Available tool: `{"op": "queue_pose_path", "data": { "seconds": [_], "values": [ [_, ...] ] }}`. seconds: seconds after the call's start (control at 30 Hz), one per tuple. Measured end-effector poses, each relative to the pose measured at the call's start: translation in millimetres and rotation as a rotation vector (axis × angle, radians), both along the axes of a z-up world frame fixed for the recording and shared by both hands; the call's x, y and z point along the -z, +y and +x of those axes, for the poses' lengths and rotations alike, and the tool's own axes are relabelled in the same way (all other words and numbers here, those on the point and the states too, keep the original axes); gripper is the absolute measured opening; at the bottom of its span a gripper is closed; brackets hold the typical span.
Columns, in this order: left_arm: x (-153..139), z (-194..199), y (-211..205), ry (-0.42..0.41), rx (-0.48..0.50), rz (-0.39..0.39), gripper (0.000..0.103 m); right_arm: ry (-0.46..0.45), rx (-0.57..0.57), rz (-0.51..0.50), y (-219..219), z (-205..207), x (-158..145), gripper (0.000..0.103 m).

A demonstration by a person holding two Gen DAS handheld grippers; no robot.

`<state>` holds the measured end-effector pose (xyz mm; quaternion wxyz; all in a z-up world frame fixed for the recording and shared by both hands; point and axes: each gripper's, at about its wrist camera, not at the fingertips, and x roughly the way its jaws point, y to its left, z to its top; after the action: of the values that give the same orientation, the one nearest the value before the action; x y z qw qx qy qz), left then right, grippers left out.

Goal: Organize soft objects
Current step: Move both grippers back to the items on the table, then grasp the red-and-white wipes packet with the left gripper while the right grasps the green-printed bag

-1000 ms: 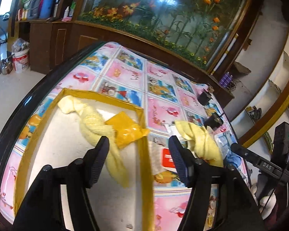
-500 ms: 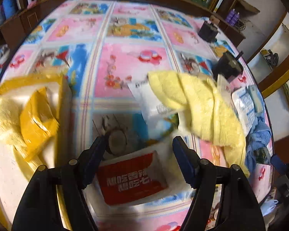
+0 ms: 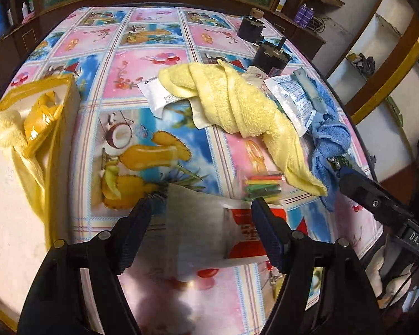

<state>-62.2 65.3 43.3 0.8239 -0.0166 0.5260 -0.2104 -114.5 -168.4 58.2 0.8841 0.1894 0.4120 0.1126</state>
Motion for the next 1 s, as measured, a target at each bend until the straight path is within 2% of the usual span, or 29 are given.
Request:
{"op": "queue_pose_path", "data": {
  "seconds": [0.07, 0.2, 0.27, 0.37, 0.43, 0.5, 0.63, 0.7, 0.77, 1.0],
  "values": [
    [-0.9, -0.6, -1.9, -0.012, -0.024, -0.036, 0.073, 0.007, 0.001, 0.009, -0.7, -0.8, 2.7, 0.075],
    [-17.4, -20.7, -0.8, -0.096, -0.097, -0.075, 0.073, 0.016, -0.016, 0.021, -3.0, -4.3, 4.8, 0.075],
    [-25.3, -34.5, 5.8, -0.1, -0.103, -0.123, 0.073, 0.017, -0.052, 0.067, -2.9, -7.8, 5.8, 0.075],
    [-17.3, -43.7, 15.6, -0.021, -0.107, -0.208, 0.073, 0.03, -0.134, 0.22, 2.0, -5.0, 10.9, 0.077],
    [-9.6, -43.7, 29.2, 0.025, -0.158, -0.285, 0.073, 0.061, -0.174, 0.365, 7.7, 3.2, 18.6, 0.077],
    [-6.2, -42.1, 45.2, 0.029, -0.221, -0.333, 0.073, 0.09, -0.203, 0.444, 19.8, 12.5, 25.4, 0.076],
    [0.3, -35.7, 64.1, 0.061, -0.286, -0.348, 0.073, 0.163, -0.287, 0.535, 54.6, 24.6, 37.5, 0.077],
    [1.1, -34.3, 61.7, 0.064, -0.271, -0.333, 0.073, 0.187, -0.334, 0.603, 64.9, 24.4, 38.7, 0.077],
    [2.5, -34.8, 52.6, 0.062, -0.24, -0.292, 0.073, 0.163, -0.327, 0.631, 59.6, 22.6, 33.0, 0.076],
    [20.5, -23.0, 10.6, 0.088, -0.179, -0.169, 0.073, 0.09, -0.118, 0.448, -9.5, 7.0, 19.3, 0.077]
  ]
}}
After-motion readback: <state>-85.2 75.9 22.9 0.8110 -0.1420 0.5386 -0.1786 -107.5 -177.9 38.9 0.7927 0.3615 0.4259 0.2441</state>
